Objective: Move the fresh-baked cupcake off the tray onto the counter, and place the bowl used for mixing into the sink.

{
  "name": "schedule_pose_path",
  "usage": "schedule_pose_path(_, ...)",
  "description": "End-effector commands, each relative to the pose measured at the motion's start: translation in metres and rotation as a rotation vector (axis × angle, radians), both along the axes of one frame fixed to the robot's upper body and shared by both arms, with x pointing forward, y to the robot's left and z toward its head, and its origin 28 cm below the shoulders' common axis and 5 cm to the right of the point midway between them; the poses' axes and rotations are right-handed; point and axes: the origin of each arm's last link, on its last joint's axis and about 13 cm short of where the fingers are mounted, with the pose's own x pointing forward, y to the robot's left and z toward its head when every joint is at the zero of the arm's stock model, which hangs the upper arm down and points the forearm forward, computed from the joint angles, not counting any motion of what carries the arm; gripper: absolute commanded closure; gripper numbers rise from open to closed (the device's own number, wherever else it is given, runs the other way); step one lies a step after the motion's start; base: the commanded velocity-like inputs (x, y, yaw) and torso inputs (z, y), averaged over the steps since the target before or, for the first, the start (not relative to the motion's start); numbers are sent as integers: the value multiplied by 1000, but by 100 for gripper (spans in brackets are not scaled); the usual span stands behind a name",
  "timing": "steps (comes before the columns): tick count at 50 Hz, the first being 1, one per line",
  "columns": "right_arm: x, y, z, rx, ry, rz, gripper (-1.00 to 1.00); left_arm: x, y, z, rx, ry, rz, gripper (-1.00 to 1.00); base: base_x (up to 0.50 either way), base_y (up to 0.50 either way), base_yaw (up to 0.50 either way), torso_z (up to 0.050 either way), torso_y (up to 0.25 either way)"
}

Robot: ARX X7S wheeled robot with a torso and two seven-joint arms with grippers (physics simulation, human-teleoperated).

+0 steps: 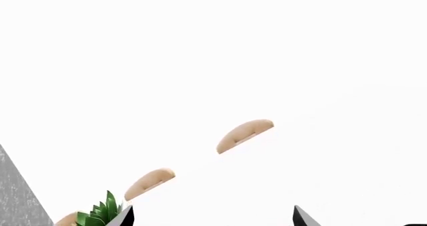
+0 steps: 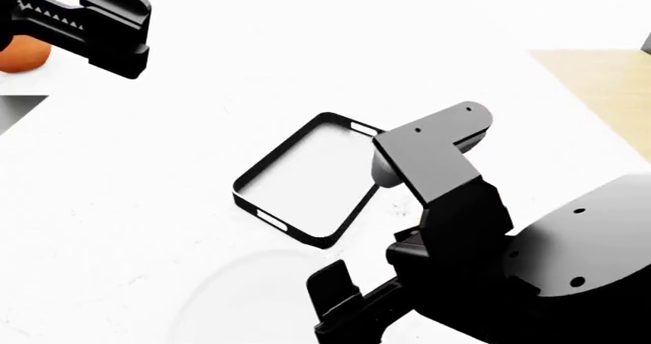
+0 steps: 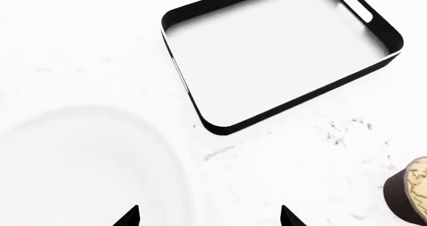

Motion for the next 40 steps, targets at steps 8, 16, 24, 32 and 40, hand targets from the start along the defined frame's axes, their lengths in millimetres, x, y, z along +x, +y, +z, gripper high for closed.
schedule_pose_path(8, 12, 5, -26, 21, 59, 38, -100, 1, 0, -1, 2, 2, -1, -100, 0, 0, 0, 0, 0)
schedule_pose_path(16, 17, 8, -40, 27, 93, 58, -100, 2, -1, -1, 3, 3, -3, -100, 0, 0, 0, 0, 0)
schedule_pose_path(24, 19, 9, -46, 22, 111, 74, -100, 2, 0, -2, 2, 5, -1, -100, 0, 0, 0, 0, 0)
schedule_pose_path(32, 20, 10, -53, 17, 131, 88, -100, 3, 0, -2, 3, 4, -1, -100, 0, 0, 0, 0, 0)
schedule_pose_path(40, 21, 11, -55, 5, 135, 103, -100, 1, 0, -2, 1, 5, -1, -100, 0, 0, 0, 0, 0)
